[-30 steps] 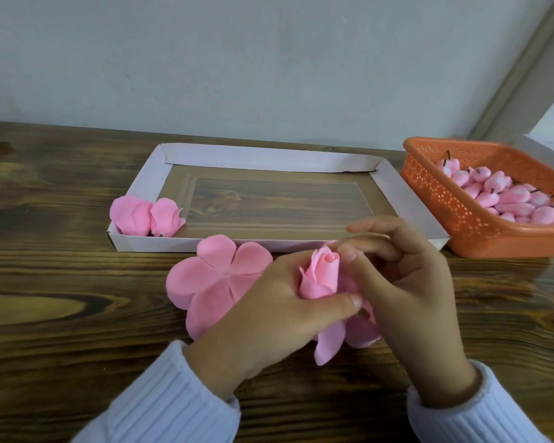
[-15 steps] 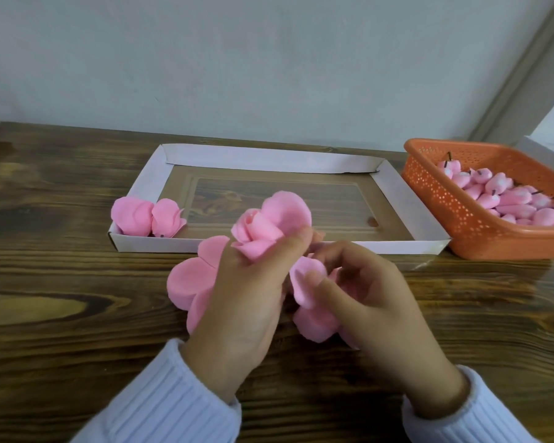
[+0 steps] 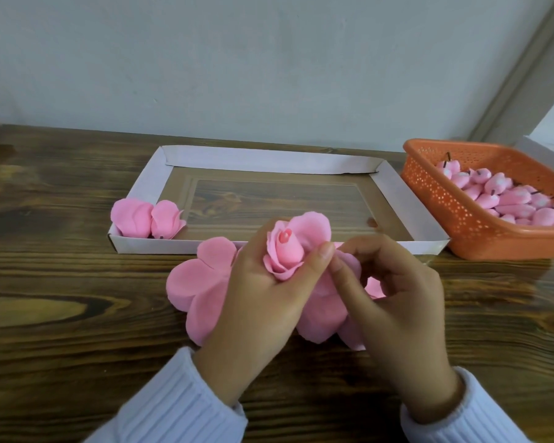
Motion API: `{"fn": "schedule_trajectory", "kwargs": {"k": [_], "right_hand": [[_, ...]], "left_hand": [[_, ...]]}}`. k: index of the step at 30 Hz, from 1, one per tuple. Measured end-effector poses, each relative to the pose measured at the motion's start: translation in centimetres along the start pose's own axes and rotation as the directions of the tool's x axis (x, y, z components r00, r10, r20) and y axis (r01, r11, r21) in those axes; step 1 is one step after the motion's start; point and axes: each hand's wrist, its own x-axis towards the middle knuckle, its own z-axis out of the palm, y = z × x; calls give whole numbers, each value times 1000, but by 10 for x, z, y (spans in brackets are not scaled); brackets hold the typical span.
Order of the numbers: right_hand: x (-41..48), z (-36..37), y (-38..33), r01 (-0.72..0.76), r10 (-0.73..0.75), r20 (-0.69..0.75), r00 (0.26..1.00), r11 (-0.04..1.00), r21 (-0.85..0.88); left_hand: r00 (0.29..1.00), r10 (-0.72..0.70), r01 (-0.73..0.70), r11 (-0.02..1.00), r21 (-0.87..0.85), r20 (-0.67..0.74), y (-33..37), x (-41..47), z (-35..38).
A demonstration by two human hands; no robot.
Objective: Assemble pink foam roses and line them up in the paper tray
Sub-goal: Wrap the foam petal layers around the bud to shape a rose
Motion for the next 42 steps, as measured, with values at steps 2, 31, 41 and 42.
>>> {"fn": "schedule_trajectory", "kwargs": {"k": [2,31,41,42], "right_hand": [[0,0,0,20,-20,-12,1000,1000,-5],[3,-2,6,-244,248,8,969,947,208],[2,-6,0,10,-1,-57,998,987,158],[1,-7,0,74,-70,-30,997,989,125]], "left_hand": [[999,-8,8,1000,-5,43,1,0,-1],[907,-158,62,967,246,391,-8,7,-11],[933,-43,-37,976,214,357,-8,6,-7],[928,-38,-36,981,192,370,-7,6,-7]]}}
